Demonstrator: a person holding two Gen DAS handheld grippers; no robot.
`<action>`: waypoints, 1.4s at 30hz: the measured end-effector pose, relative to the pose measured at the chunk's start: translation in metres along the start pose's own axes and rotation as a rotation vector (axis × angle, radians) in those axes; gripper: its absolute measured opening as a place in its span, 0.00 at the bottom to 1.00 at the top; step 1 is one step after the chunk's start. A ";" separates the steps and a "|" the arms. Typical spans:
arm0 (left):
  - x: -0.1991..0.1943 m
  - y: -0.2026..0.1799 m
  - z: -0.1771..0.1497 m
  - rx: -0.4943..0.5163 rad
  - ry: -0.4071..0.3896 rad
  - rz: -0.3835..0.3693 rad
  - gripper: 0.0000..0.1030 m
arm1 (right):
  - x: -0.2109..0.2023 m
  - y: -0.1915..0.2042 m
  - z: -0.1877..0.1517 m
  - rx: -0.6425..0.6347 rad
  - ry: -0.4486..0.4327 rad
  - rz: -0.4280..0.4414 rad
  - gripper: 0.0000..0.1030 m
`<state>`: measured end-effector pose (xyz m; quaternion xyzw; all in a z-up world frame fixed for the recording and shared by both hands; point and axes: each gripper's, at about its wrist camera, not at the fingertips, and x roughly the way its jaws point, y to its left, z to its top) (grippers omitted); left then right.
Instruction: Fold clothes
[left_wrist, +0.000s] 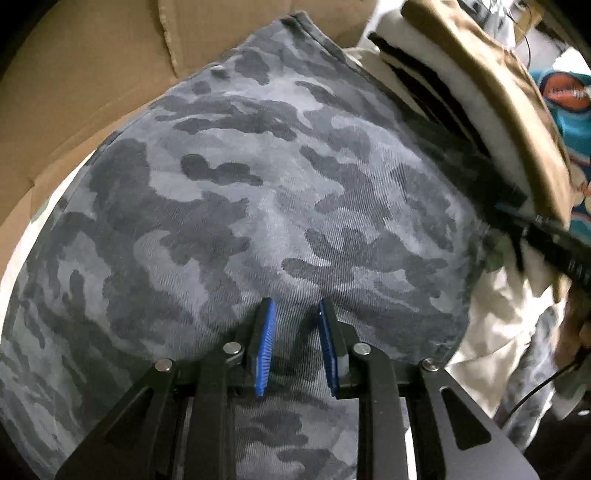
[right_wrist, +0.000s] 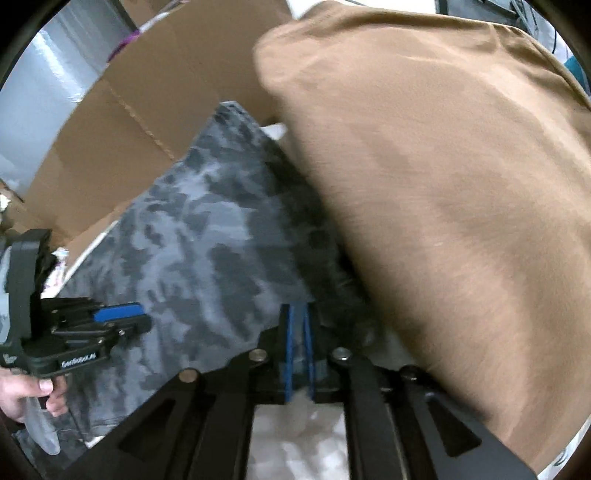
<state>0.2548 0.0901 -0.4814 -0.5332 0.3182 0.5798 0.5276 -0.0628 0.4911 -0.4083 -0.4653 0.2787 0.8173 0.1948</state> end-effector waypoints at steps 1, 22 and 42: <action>-0.004 0.000 -0.005 -0.008 -0.002 -0.003 0.23 | 0.000 0.004 -0.001 -0.001 0.000 0.019 0.12; -0.058 -0.024 -0.144 -0.261 -0.085 0.088 0.74 | 0.037 0.089 -0.021 -0.345 0.130 0.100 0.25; -0.255 0.155 -0.296 -0.668 -0.088 0.388 0.74 | 0.036 0.087 -0.030 -0.477 0.141 0.020 0.25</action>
